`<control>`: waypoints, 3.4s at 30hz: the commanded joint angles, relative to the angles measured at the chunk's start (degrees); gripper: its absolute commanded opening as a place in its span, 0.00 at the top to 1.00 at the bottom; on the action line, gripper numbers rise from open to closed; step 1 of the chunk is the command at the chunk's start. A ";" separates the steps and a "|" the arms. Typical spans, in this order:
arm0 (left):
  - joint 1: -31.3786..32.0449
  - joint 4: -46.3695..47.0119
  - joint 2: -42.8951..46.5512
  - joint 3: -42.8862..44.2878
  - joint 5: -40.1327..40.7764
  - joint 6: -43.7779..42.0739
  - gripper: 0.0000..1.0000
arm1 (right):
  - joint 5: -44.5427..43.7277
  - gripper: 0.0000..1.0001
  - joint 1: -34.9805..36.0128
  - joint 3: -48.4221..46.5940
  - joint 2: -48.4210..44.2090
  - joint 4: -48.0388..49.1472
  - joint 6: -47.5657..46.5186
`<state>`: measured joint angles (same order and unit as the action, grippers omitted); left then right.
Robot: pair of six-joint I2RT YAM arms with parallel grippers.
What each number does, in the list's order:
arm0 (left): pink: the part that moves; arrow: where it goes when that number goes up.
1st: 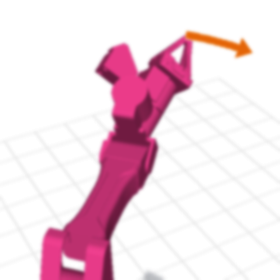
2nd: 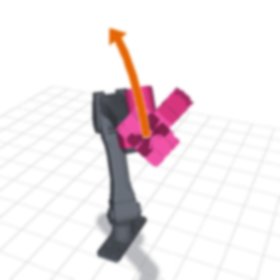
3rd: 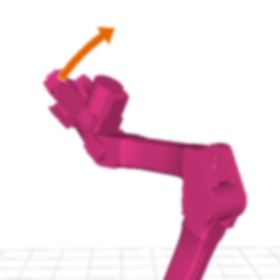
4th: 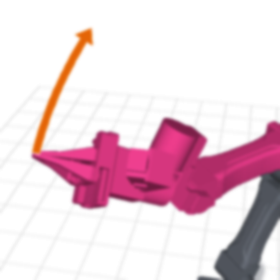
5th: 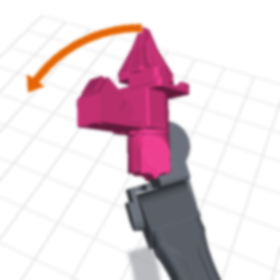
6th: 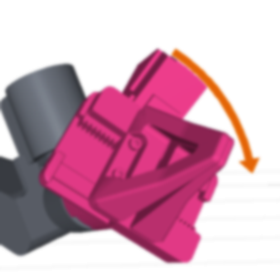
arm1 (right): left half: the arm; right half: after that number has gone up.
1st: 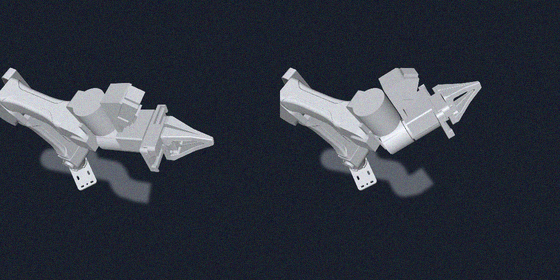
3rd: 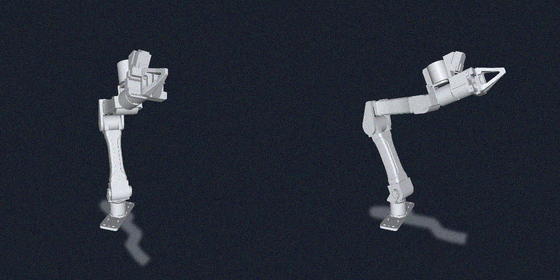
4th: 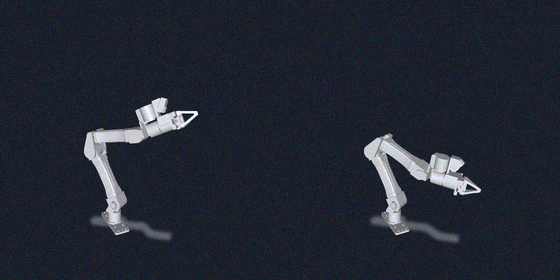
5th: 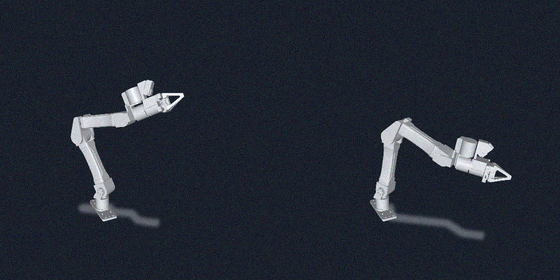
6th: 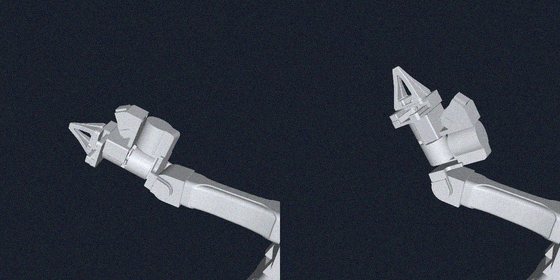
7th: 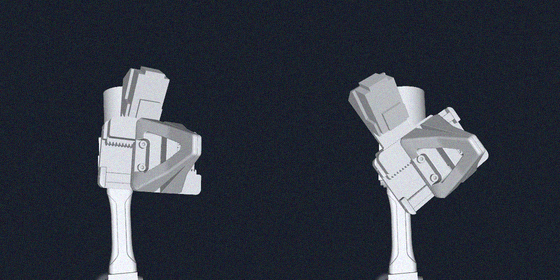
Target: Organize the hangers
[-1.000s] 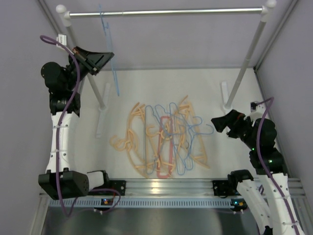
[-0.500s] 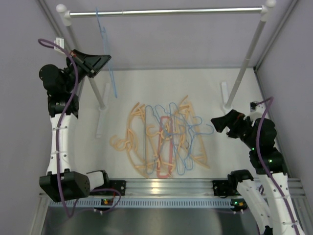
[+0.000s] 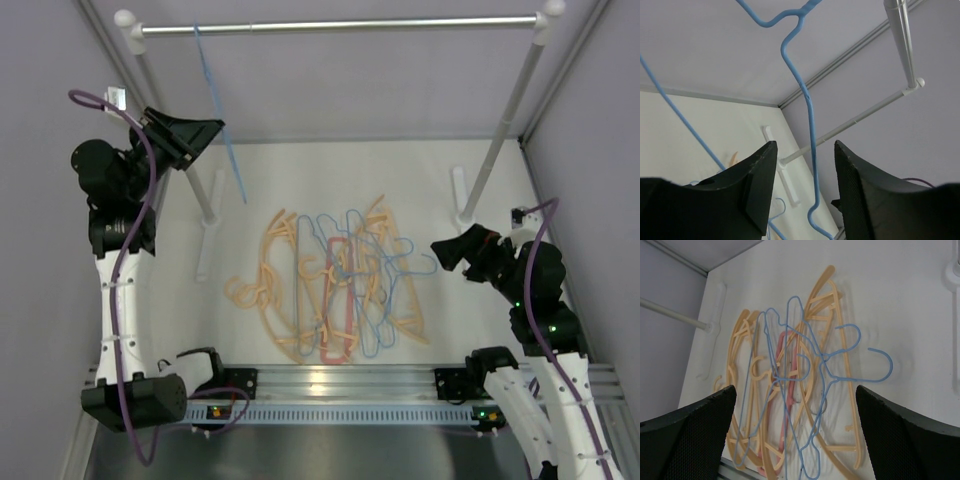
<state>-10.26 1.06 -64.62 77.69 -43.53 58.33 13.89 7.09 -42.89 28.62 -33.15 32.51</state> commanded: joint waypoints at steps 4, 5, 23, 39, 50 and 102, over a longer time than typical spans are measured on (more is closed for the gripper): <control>-0.46 -10.10 3.80 4.83 4.76 -6.90 0.39 | 1.14 0.00 -0.50 -2.19 -0.50 -0.16 -1.31; -0.46 -11.33 4.58 5.53 6.16 -7.69 0.39 | 1.14 0.00 -0.59 -2.28 -0.58 -0.34 -1.40; 4.01 -13.19 -1.11 27.07 -3.85 -6.91 0.39 | 0.79 0.01 -0.50 -3.60 -1.11 -1.57 -1.49; 68.60 -31.91 -10.18 21.64 66.57 -35.74 0.42 | -3.51 0.01 -0.59 -8.34 -2.87 -7.28 -3.24; 87.08 -34.98 -13.86 2.67 91.43 -28.63 0.52 | -9.58 0.01 -0.50 -12.39 -5.95 -12.82 -2.54; 71.87 -24.70 -26.70 -21.44 61.37 -30.82 0.63 | -9.32 0.01 -0.50 -8.35 -7.18 -13.35 -3.68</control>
<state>61.58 -26.30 -91.29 56.75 18.57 28.38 4.99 7.07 -51.44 22.11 -45.69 29.56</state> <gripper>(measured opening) 0.370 0.993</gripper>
